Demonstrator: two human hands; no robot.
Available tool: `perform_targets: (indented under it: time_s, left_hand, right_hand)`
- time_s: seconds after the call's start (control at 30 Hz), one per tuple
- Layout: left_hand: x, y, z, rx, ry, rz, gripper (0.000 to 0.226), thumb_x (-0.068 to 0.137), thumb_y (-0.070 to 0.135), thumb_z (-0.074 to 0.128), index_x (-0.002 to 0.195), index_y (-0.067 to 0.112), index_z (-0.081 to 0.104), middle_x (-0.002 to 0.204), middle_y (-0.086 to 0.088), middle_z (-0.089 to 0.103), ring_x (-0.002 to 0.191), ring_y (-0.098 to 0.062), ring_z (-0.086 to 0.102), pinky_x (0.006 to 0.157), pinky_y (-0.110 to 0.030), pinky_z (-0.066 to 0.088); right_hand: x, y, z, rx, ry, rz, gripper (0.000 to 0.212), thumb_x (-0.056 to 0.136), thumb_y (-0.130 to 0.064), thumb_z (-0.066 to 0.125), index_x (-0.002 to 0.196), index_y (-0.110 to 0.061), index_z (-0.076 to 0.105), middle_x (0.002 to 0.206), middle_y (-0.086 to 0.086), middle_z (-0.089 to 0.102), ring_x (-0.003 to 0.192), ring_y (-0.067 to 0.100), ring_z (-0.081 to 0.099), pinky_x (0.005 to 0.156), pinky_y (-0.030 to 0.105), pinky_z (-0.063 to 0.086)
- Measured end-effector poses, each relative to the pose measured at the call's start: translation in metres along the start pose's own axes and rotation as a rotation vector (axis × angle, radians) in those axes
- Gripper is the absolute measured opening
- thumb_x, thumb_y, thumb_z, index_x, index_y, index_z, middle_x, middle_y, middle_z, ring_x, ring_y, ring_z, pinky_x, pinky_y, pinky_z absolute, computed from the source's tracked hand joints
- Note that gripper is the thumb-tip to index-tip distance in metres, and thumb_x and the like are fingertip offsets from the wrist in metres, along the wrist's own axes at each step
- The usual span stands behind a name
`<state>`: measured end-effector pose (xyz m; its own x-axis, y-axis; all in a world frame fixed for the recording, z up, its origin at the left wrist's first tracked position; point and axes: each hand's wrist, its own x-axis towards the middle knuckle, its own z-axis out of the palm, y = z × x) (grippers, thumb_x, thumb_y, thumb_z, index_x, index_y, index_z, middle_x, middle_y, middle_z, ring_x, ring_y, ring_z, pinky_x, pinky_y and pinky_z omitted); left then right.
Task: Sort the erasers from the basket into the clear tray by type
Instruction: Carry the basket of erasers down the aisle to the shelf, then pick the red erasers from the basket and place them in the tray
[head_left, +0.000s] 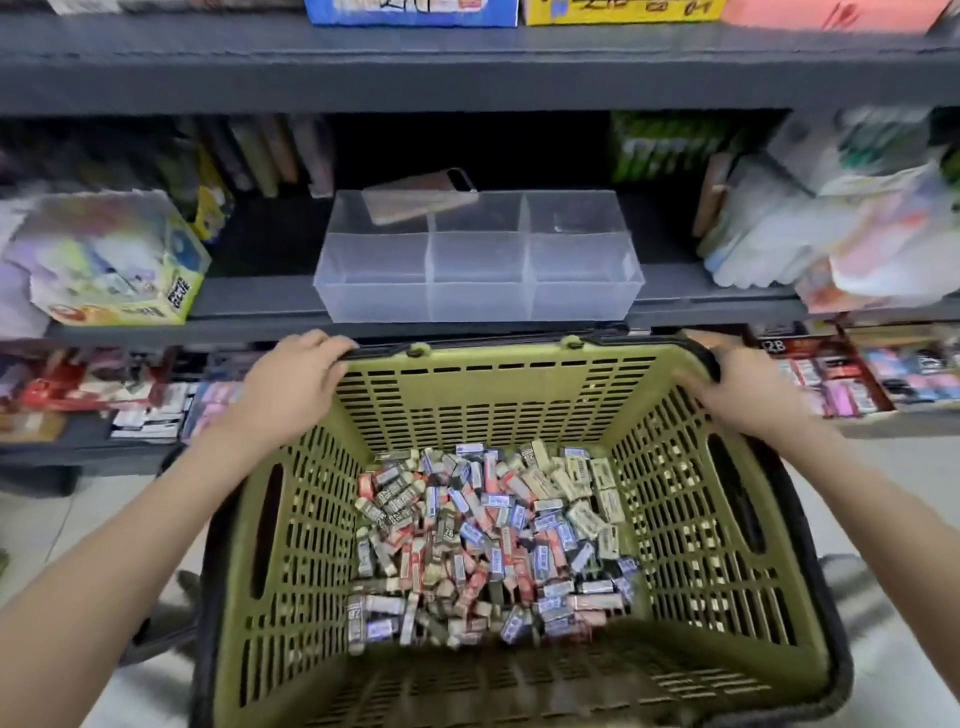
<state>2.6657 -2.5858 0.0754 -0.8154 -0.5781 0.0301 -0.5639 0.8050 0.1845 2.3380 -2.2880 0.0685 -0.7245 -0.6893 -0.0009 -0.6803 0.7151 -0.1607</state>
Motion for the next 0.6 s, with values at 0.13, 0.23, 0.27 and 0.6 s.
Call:
perform_targets:
  time_s: [0.13,0.23,0.27,0.6]
  left_hand:
    - [-0.011,0.002,0.003,0.028,0.113,-0.072,0.032,0.097,0.02,0.05,0.125,0.007,0.057,0.11,-0.023,0.06,0.103,-0.043,0.055,0.08,-0.047,0.046]
    - [-0.019,0.012,0.002,0.051,0.112,-0.136,0.036,0.097,0.022,0.048,0.13,0.007,0.052,0.115,-0.025,0.057,0.104,-0.045,0.053,0.082,-0.05,0.045]
    - [-0.023,0.015,0.003,0.073,0.107,-0.145,0.04,0.097,0.024,0.048,0.133,0.007,0.048,0.12,-0.025,0.055,0.107,-0.045,0.051,0.085,-0.05,0.044]
    - [-0.042,0.031,0.009,0.226,0.138,-0.132,0.056,0.091,0.028,0.054,0.142,0.01,0.039,0.133,-0.023,0.048,0.118,-0.043,0.045,0.091,-0.052,0.042]
  right_hand:
    - [-0.002,0.004,0.01,-0.007,0.071,0.038,0.039,0.084,-0.044,0.059,0.092,-0.006,0.062,0.092,0.023,0.067,0.089,0.038,0.063,0.074,0.038,0.048]
    - [-0.006,-0.004,0.003,-0.058,0.093,0.048,0.041,0.084,-0.042,0.059,0.096,-0.003,0.059,0.097,0.023,0.065,0.092,0.038,0.061,0.076,0.04,0.048]
    - [-0.01,-0.007,0.001,-0.114,0.148,0.024,0.04,0.083,-0.039,0.061,0.098,-0.002,0.058,0.097,0.023,0.064,0.092,0.039,0.06,0.075,0.041,0.047]
    - [-0.085,-0.102,0.057,0.013,0.01,-0.522,0.024,0.093,-0.032,0.051,0.098,-0.013,0.064,0.094,0.002,0.064,0.091,0.019,0.059,0.079,0.031,0.052]
